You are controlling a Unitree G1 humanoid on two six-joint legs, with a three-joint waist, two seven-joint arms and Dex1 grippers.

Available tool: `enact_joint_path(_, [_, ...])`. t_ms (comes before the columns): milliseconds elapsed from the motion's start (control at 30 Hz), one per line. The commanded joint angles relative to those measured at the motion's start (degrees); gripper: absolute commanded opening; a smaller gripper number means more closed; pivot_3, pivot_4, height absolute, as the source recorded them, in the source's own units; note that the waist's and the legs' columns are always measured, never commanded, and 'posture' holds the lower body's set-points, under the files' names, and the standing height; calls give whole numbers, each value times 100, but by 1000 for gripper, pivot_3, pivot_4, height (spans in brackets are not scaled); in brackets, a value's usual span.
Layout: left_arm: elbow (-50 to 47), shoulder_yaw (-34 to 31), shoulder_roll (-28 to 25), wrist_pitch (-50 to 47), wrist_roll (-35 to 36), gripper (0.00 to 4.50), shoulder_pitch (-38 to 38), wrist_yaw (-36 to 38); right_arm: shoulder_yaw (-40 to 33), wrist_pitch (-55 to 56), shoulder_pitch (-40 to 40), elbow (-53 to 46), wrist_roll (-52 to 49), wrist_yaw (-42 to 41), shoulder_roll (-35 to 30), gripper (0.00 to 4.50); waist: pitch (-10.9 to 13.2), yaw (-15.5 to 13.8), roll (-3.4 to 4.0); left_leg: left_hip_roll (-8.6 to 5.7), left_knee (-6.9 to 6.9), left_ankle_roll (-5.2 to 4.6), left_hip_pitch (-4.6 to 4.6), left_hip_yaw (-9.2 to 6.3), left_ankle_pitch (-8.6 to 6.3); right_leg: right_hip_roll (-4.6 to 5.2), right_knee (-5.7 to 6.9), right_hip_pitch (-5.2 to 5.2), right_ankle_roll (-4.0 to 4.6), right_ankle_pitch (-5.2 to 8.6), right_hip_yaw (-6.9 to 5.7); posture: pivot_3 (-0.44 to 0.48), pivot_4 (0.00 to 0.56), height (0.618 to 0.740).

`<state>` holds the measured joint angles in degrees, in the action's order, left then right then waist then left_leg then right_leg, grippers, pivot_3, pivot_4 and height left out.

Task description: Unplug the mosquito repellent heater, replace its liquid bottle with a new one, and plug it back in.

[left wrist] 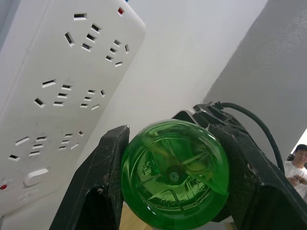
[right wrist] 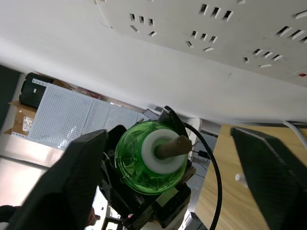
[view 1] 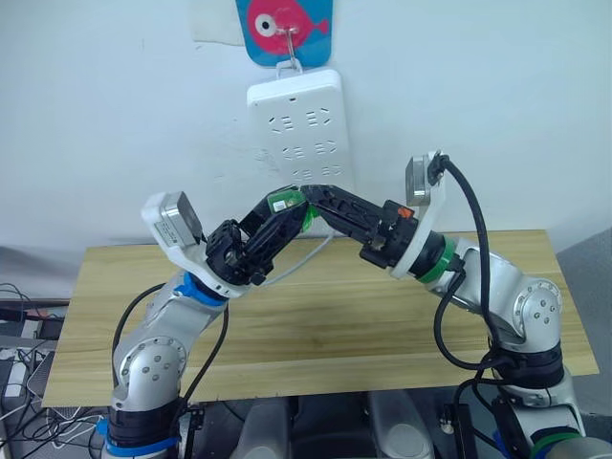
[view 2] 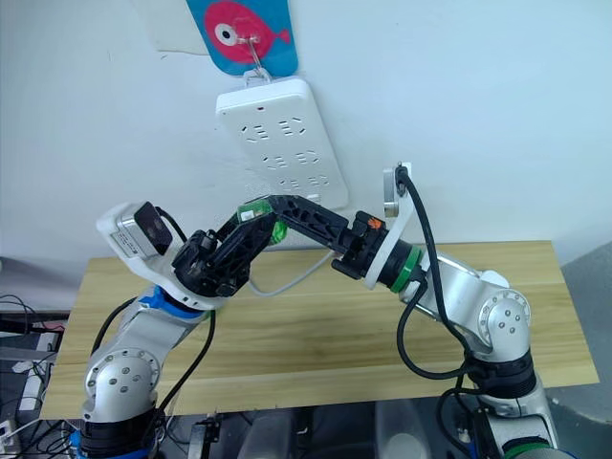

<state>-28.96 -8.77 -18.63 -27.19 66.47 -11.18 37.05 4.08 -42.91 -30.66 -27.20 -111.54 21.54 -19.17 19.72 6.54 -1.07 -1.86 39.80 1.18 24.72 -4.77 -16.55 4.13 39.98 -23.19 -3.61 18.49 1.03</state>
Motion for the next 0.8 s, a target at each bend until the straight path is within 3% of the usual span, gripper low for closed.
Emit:
enact_joint_path(33, [-192, 24, 10, 38, 29, 2307, 25, 64, -37, 25, -51, -238, -146, -79, 58, 3281, 0, 0, 0, 0, 0, 0, 0, 0, 0, 0, 0, 0, 0, 0, 0, -169, 393, 740])
enact_joint_path(667, [-135, 35, 124, 106, -50, 2307, -124, -8, -9, 13, 74, -348, -146, -7, 309, 3281, 13, 0, 3, 2, -9, -2, 0, 0, -1, 0, -6, -1, 0, 0, 0, -170, 395, 740])
enact_joint_path(800, [-128, 36, 135, 112, -54, 2307, -147, -20, -3, 40, 93, -362, -146, 41, 378, 2424, 50, 0, 1, 2, -10, -2, 0, 0, -1, 0, -6, -1, 0, 0, 0, -170, 394, 740])
